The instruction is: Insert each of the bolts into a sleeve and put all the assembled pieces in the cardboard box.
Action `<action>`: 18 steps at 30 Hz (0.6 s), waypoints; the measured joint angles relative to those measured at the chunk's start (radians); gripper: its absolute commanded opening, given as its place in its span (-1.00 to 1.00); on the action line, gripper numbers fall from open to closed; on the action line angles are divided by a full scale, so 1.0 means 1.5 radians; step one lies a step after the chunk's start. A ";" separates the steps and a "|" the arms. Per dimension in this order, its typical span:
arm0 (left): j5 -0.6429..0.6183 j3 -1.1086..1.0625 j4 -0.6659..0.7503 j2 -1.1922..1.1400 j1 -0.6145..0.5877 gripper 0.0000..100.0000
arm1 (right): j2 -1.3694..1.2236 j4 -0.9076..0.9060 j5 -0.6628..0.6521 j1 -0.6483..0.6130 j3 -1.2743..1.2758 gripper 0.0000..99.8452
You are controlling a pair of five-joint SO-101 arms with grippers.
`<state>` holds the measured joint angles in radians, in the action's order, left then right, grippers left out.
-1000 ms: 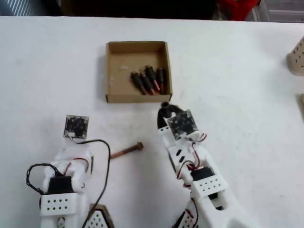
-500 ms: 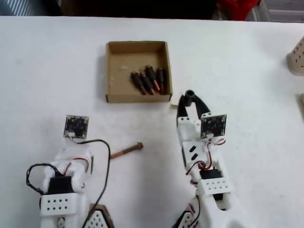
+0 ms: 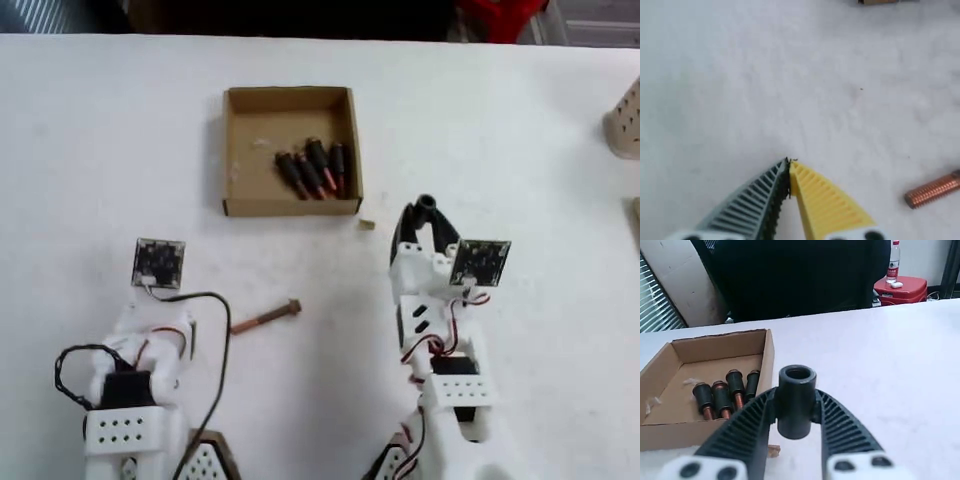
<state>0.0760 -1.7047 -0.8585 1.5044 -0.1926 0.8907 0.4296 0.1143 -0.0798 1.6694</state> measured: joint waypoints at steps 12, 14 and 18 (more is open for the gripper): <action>0.000 0.000 0.081 0.000 0.053 -0.95 | 0.000 0.103 0.000 0.007 0.000 -0.97; 0.000 0.000 0.088 0.000 0.068 -0.95 | 0.000 0.104 0.000 0.006 0.000 -0.97; 0.000 0.000 0.109 0.000 0.098 -0.94 | 0.000 0.126 0.009 0.005 0.000 -0.97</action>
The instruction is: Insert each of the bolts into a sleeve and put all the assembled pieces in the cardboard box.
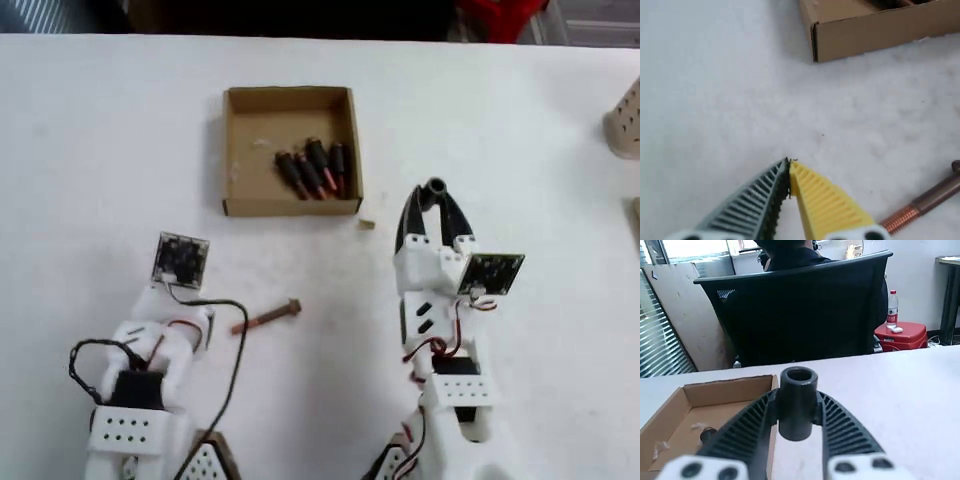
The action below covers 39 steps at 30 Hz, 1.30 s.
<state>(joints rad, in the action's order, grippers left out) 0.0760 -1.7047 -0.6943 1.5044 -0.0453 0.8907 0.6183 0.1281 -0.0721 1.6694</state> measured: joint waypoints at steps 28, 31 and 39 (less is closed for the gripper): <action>0.041 0.000 0.006 0.000 0.084 -0.94 | 0.000 0.068 -0.233 -0.357 0.000 -0.97; 0.048 0.000 0.006 0.000 0.084 -0.94 | 0.000 0.064 -0.236 -0.383 0.000 -0.97; 0.054 0.000 -0.001 0.000 0.080 -0.94 | 0.000 0.063 -0.269 -0.396 0.000 -0.97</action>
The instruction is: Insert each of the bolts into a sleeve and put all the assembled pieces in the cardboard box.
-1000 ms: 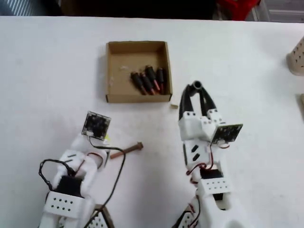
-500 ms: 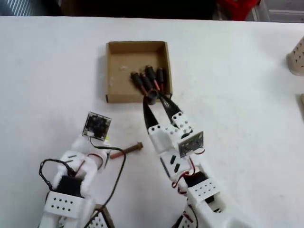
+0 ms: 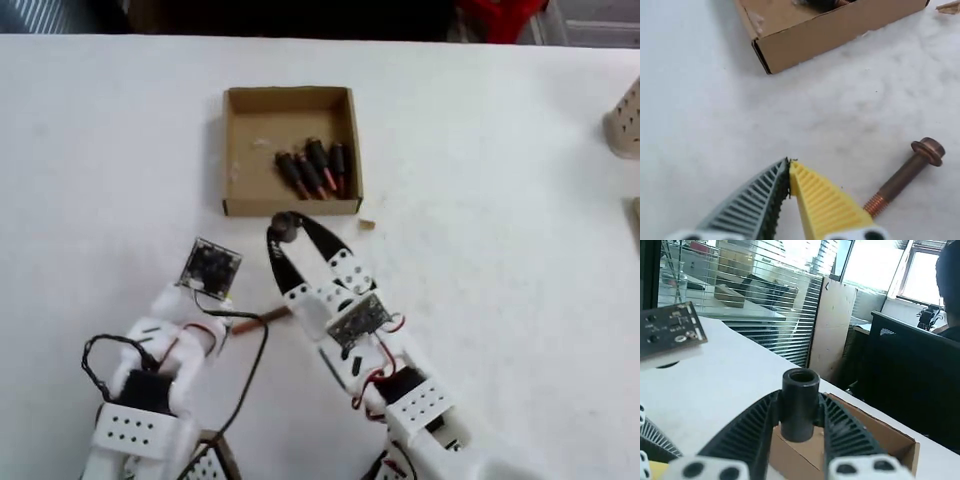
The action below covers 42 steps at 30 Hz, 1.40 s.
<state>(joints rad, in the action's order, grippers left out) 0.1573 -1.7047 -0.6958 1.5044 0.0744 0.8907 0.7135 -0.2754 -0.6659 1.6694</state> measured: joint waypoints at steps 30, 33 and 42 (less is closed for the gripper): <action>0.036 0.045 -0.073 0.000 0.141 -0.66 | 0.000 -0.062 0.076 0.302 0.000 -0.97; 0.065 0.059 -0.082 0.000 0.142 -0.66 | 0.000 -0.065 0.077 0.302 0.000 -0.97; 0.116 0.075 -0.105 -0.001 0.144 -0.65 | 0.000 -0.065 0.081 0.302 0.000 -0.97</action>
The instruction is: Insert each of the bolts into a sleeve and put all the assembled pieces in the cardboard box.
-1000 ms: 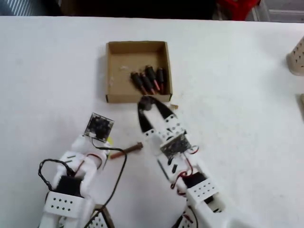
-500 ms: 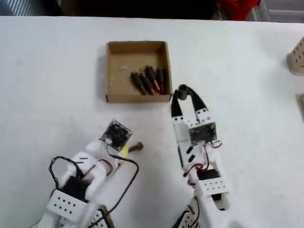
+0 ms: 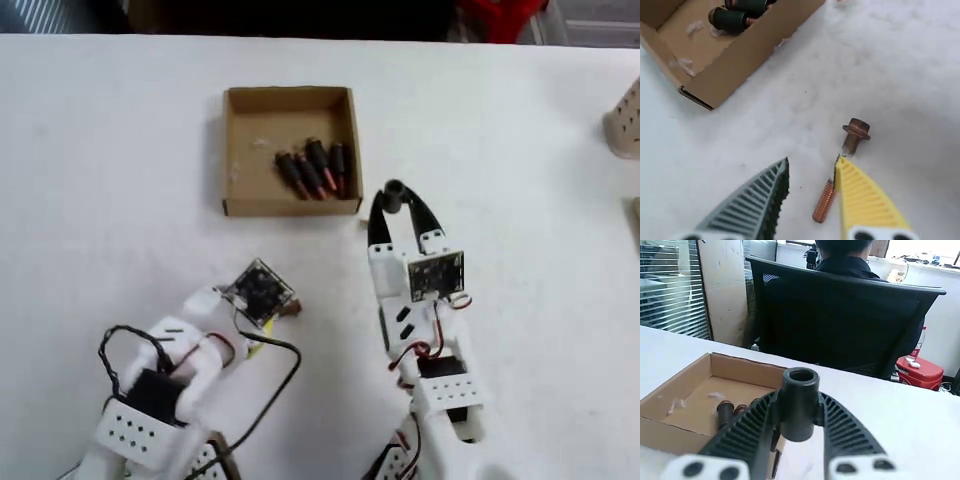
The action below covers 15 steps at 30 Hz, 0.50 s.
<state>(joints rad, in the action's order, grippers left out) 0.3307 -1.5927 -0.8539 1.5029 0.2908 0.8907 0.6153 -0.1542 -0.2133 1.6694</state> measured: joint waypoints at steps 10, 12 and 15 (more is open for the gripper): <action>0.000 0.179 -0.046 -0.211 0.032 -0.65 | 0.000 -0.024 0.000 0.000 0.000 -0.97; 0.000 0.212 -0.046 -0.283 0.037 -0.65 | 0.000 -0.028 0.000 0.000 0.000 -0.97; 0.018 0.259 -0.045 -0.396 0.036 -0.65 | 0.000 -0.038 0.000 0.000 0.000 -0.97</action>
<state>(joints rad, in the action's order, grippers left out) 0.3583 -1.2045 -0.9214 0.9091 0.3445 0.8907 0.5585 -0.1542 -0.2133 1.6694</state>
